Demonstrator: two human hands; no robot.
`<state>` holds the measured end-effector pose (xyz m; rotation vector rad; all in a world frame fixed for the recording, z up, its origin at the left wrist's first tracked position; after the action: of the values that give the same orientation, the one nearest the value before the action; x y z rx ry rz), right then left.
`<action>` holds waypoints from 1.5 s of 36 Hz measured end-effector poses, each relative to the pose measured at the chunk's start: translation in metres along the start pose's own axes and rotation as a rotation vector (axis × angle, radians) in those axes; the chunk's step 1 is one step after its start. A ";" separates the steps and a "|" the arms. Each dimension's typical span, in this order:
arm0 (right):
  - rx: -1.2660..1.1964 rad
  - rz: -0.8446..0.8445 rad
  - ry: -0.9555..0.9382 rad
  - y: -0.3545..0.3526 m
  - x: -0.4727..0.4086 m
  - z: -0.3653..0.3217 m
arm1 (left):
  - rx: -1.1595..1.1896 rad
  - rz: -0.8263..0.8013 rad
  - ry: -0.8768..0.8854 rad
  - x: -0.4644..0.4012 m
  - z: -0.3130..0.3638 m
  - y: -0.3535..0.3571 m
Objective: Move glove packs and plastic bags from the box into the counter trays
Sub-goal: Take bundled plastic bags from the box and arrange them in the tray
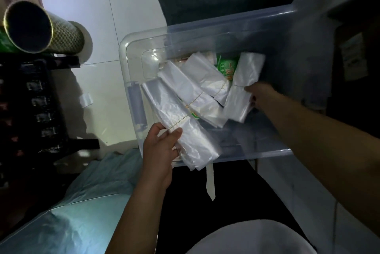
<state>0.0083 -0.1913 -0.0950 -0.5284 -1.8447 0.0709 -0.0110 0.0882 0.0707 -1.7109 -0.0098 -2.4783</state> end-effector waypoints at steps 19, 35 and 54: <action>-0.495 -0.337 -0.380 -0.114 0.248 -0.039 | -0.427 -0.230 0.172 0.072 0.071 0.019; -0.459 0.024 -0.608 -0.095 0.398 0.012 | -0.673 -0.927 0.146 0.155 0.061 0.041; -0.958 0.625 -0.613 -0.126 0.509 0.165 | -1.180 -1.360 0.194 0.250 -0.022 0.106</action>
<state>-0.3062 -0.0710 0.3401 -1.9131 -2.1551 -0.2789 -0.1065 -0.0444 0.2886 -2.2094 0.6334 -4.2075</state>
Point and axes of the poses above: each hand's wrist, its own x-axis away from the middle knuckle, its own y-axis out of the palm, z = x × y, the point moved 1 cm from there along -x, towards the middle knuckle, and after that the axes turned 9 degrees about -y, right-handed, at the moved point
